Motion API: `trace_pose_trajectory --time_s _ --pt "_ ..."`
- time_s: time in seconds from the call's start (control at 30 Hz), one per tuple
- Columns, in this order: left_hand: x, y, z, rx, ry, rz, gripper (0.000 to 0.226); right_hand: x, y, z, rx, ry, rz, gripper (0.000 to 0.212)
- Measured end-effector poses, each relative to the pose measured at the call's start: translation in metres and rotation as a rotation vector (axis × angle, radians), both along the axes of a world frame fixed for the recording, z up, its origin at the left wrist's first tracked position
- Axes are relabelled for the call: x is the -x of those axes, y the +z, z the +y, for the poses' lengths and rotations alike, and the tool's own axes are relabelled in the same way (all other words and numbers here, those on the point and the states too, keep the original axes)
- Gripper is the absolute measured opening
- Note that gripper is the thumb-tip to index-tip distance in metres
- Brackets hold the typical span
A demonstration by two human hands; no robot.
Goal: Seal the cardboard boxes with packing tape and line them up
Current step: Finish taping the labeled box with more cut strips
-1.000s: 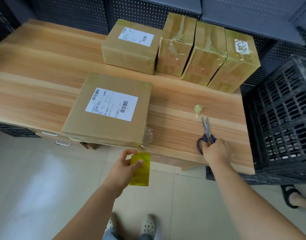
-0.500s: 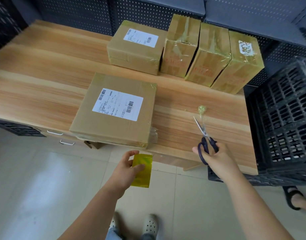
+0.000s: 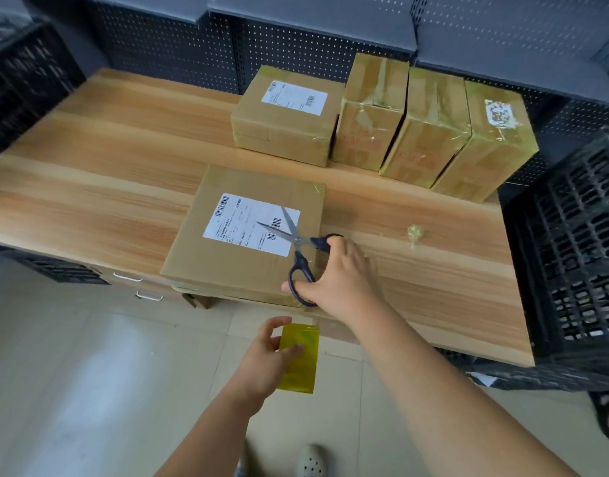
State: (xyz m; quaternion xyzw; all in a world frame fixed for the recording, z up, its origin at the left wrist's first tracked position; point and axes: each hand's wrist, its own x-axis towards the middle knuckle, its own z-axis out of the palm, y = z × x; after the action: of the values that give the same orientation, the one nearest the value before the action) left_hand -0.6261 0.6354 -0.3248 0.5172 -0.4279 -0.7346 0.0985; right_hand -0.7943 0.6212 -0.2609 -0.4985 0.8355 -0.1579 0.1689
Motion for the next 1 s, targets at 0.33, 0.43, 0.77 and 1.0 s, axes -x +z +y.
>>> trace_pose_trajectory --time_s 0.33,0.43,0.77,1.0 --pt "-0.007 -0.007 -0.013 -0.007 0.046 0.062 0.034 -0.004 -0.024 -0.042 -0.112 0.000 -0.030 0.108" --pt "-0.007 -0.010 -0.021 -0.017 0.063 0.049 0.032 -0.004 -0.022 -0.045 -0.123 -0.014 -0.029 0.108" --pt "-0.014 -0.012 -0.026 -0.020 0.009 -0.067 0.028 -0.007 -0.022 -0.043 -0.139 -0.045 0.002 0.109" --pt "-0.025 -0.006 -0.013 0.050 -0.063 0.043 0.019 -0.001 -0.015 -0.037 -0.140 -0.002 -0.006 0.108"
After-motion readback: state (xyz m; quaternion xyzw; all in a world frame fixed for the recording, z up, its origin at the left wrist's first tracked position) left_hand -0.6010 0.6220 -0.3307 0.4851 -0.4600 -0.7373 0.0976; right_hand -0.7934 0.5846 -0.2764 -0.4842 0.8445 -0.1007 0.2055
